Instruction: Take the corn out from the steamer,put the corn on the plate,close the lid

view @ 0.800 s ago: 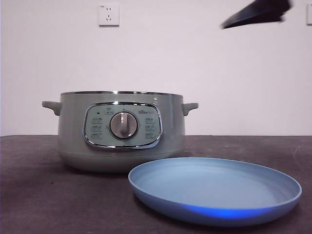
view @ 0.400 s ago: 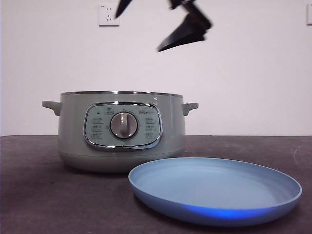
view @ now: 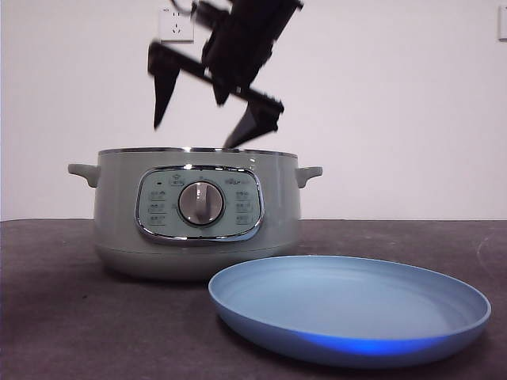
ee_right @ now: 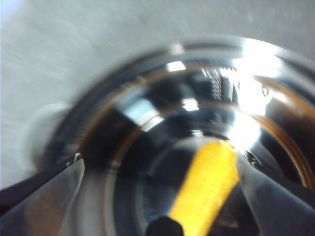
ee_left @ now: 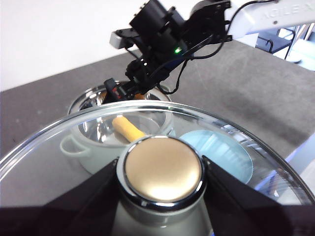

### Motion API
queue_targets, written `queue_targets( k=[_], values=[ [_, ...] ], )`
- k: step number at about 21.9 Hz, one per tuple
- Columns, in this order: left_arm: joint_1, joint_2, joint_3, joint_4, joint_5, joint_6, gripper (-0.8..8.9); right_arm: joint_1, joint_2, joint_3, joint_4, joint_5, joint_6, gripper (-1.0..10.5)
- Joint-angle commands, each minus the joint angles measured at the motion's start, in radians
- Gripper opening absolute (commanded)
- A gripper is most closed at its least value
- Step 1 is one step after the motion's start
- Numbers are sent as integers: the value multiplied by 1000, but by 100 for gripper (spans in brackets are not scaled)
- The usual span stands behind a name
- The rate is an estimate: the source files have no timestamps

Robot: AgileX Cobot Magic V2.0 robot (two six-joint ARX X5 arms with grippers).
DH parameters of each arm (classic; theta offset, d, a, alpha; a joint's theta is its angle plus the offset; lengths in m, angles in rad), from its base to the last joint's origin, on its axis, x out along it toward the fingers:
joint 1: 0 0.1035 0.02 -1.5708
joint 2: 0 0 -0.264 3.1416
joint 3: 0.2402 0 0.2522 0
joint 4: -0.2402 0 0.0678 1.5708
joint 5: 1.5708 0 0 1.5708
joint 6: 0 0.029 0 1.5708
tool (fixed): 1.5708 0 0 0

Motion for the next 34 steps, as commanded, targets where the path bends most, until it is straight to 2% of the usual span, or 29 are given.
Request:
queue_targets(
  k=[1, 8, 16, 18, 22, 24, 27, 30, 34],
  values=[
    [0, -10, 8, 42, 6, 11, -6, 2, 46, 1, 2, 30, -19, 533],
    [0, -10, 8, 33, 9, 11, -6, 2, 102, 1, 3, 129, -22, 532],
    [-15, -10, 8, 24, 9, 11, -6, 2, 156, 1, -1, 135, -26, 525],
    [-20, -10, 8, 24, 9, 11, -6, 2, 171, 1, -2, 134, -29, 452],
    [-27, -10, 8, 20, 8, 12, -6, 2, 195, 1, -5, 132, -18, 405],
    [-27, -10, 8, 21, 7, 11, -6, 8, 195, 1, 11, 129, -18, 135],
    [-27, -10, 7, 21, 6, 11, -6, 9, 195, 1, 19, 124, -32, -16],
    [-27, -10, 8, 21, 6, 11, -6, 13, 168, 1, 39, 127, -50, -16],
    [-27, -10, 8, 29, 5, 11, -6, 15, -3, 1, 44, 129, -75, -16]
  ],
)
